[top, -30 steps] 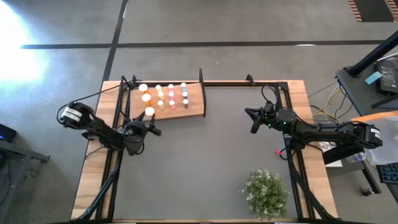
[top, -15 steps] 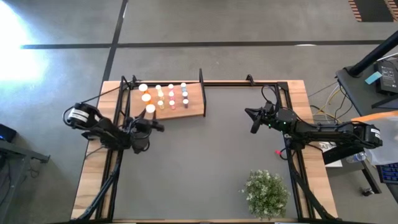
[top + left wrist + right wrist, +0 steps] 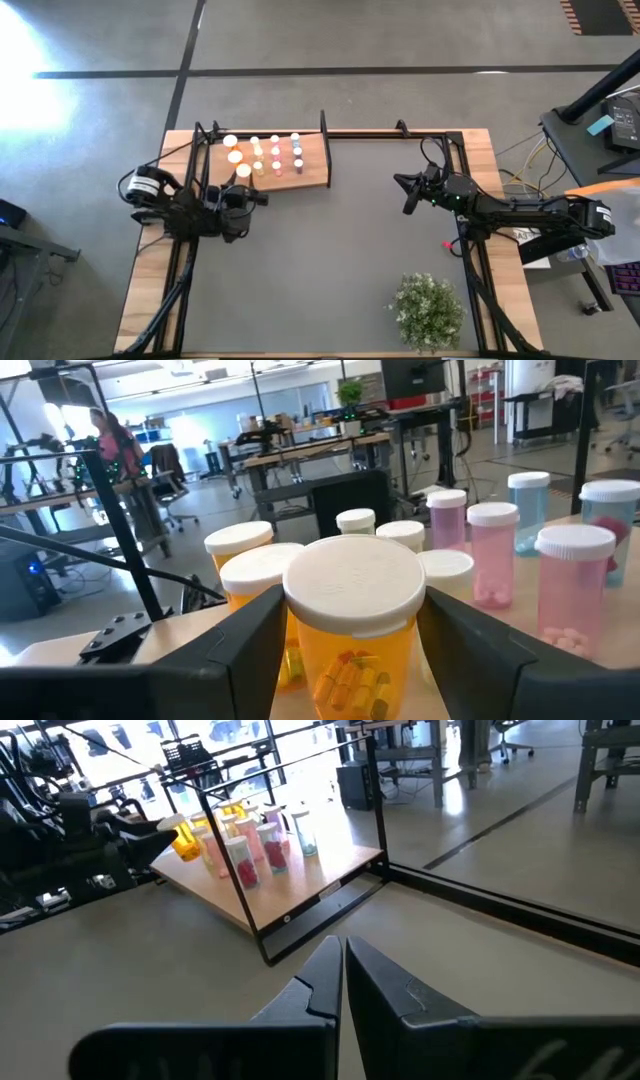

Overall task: Pick and place medicine bottles onto shelf by color
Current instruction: Put the orange pill bottle on the shelf aligned with the other orange pill bottle, then return to Home Position

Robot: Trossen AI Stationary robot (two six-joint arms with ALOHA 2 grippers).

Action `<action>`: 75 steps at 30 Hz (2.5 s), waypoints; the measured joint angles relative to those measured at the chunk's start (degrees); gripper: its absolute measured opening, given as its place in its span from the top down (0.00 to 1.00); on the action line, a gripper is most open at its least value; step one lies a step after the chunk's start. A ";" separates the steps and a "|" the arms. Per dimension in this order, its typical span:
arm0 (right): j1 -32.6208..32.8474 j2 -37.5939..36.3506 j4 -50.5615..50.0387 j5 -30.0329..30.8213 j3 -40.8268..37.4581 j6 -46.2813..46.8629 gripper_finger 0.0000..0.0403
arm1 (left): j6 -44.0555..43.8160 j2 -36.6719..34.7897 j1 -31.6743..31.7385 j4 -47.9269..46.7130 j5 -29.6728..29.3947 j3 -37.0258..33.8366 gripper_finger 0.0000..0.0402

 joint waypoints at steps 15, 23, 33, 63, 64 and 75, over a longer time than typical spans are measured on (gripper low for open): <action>-0.01 0.00 0.02 0.00 0.00 -0.02 0.98 | -5.63 3.68 0.21 0.02 -0.03 -1.27 0.50; 0.00 0.00 0.00 0.00 0.00 0.00 0.98 | -8.94 5.67 0.21 -0.05 0.16 -1.29 0.50; -0.01 0.00 0.00 0.00 0.00 0.00 0.98 | -9.07 5.45 0.23 0.37 0.12 -2.21 0.50; 0.01 0.00 0.00 0.00 0.00 0.00 0.98 | -16.02 3.57 -0.07 0.49 0.12 -6.14 0.35; 0.01 0.00 0.02 0.00 0.00 0.00 0.98 | -16.16 3.57 -0.29 0.49 0.18 -6.14 0.34; 0.00 0.00 0.01 0.00 0.00 0.00 0.98 | -15.39 3.37 -2.51 3.18 0.28 -5.69 0.17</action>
